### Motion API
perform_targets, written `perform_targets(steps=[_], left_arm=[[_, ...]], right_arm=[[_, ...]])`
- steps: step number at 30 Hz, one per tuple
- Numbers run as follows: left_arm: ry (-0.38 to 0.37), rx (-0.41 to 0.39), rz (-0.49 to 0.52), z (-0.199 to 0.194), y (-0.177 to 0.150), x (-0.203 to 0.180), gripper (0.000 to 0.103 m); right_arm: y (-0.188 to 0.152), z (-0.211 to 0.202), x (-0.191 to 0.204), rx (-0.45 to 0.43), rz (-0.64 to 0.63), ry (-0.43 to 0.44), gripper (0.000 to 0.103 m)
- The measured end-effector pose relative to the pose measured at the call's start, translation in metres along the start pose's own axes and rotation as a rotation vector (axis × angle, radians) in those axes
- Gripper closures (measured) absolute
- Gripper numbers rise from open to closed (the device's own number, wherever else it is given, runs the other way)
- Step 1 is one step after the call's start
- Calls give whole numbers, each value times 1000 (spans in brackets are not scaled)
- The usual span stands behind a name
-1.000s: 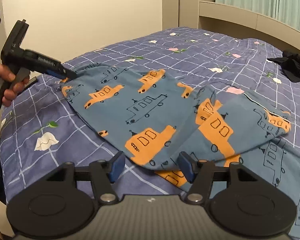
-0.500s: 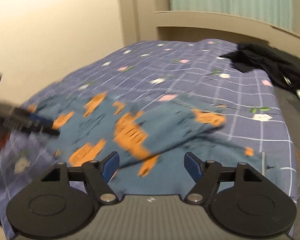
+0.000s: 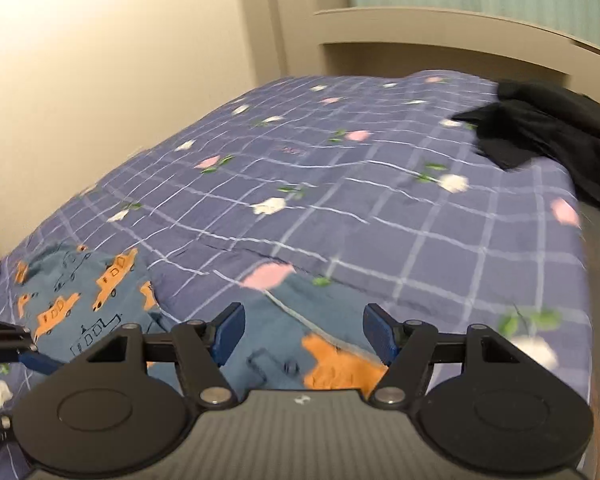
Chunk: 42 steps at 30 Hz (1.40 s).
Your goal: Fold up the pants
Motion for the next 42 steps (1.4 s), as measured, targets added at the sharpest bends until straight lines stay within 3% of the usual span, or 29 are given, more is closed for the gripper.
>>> perform_targets(steps=[2,4,6,11,16,17,18,19,21,28,34,35,37,38,39,42], left_arm=[[-20,-7,-7,4,1,-2,28],[-20,-14,-7,5,2,-4,28],[-14,-2,-8,6,1,-4,28],[-42,5,-28,5,-2,-2,28],[-46,23,-43,10,-6,2,28],[-45,26,-46,11,-6,3,28],[-40,25,-47,11,-5,3,28],[-38,22,-48,11,-3,3,28],[-44,8,-40,9,1,1,28],[-43,-20,0,21,19,-15,28],[24,13,24,45,20,-30,32],[24,19,27,49,20,-32,35],[31,50,42,60,19,-36,58],[23,65,46,65,19,-38,83],[22,83,54,71,19,-39,100],[21,80,63,73,18,-41,101]], right_arm=[[14,12,1,36,-39,18,35],[24,27,5,93,-124,13,55],[33,44,12,171,-231,14,63],[50,86,24,341,-396,61,63],[56,123,21,481,-389,133,61],[52,129,23,510,-405,139,65],[49,130,25,527,-414,158,83],[49,128,27,518,-427,177,93],[54,115,27,446,-427,152,99],[51,2,7,161,-287,194,99],[19,-67,-25,69,-175,178,99],[13,-73,-30,60,-161,174,99],[2,-85,-38,39,-123,163,99],[-4,-90,-42,31,-104,165,99],[-12,-93,-46,27,-80,169,99],[-34,-95,-52,39,-35,174,99]])
Point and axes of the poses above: each gripper's, at about its wrist camera, not at the fingertips, and z roughly the way its jaws point, x to its left, y to its top, the point moved 2 cm from there along z, roughly the way its jaws point, and after that the axes turned 1 degree about y, right-handed, at the moved point
